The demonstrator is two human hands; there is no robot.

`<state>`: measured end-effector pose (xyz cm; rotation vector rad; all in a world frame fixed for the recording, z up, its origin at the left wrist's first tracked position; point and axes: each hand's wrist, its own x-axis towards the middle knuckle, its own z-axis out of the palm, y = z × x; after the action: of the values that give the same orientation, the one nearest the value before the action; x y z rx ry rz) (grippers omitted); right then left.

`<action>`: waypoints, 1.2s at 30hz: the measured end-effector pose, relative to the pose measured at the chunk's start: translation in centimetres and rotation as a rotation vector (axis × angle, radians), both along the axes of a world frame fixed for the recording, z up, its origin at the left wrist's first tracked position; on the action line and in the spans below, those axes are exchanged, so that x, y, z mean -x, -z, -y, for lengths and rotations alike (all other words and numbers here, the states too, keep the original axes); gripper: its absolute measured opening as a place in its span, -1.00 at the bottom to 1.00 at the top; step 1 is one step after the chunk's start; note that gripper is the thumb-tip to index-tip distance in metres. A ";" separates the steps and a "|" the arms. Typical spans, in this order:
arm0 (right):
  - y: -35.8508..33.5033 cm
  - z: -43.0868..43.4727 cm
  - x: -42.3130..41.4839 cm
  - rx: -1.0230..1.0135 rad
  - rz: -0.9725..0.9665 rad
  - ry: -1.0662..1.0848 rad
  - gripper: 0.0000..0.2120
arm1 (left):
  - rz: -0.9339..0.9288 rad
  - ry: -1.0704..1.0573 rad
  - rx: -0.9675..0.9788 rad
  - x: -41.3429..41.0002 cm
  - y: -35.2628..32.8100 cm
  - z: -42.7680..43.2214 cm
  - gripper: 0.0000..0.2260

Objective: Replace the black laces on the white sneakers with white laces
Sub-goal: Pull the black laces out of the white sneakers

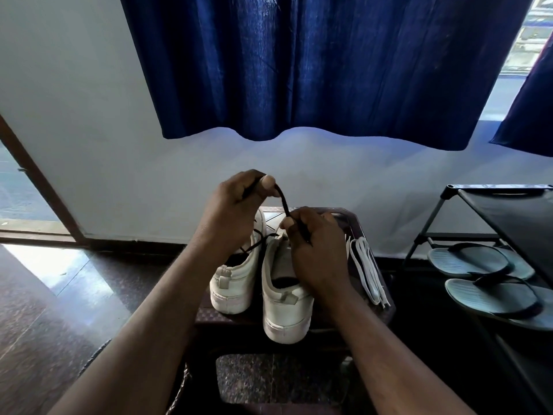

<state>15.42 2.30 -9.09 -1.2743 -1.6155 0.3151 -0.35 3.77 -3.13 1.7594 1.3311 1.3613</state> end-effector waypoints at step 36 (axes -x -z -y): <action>0.0 0.4 0.1 -0.169 -0.035 0.145 -0.69 | 0.069 -0.013 0.038 1.0 -0.7 -0.2 -0.69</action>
<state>15.29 1.87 -9.06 -1.2409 -1.4784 0.1084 -1.38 3.96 -2.44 1.6669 1.3251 1.3824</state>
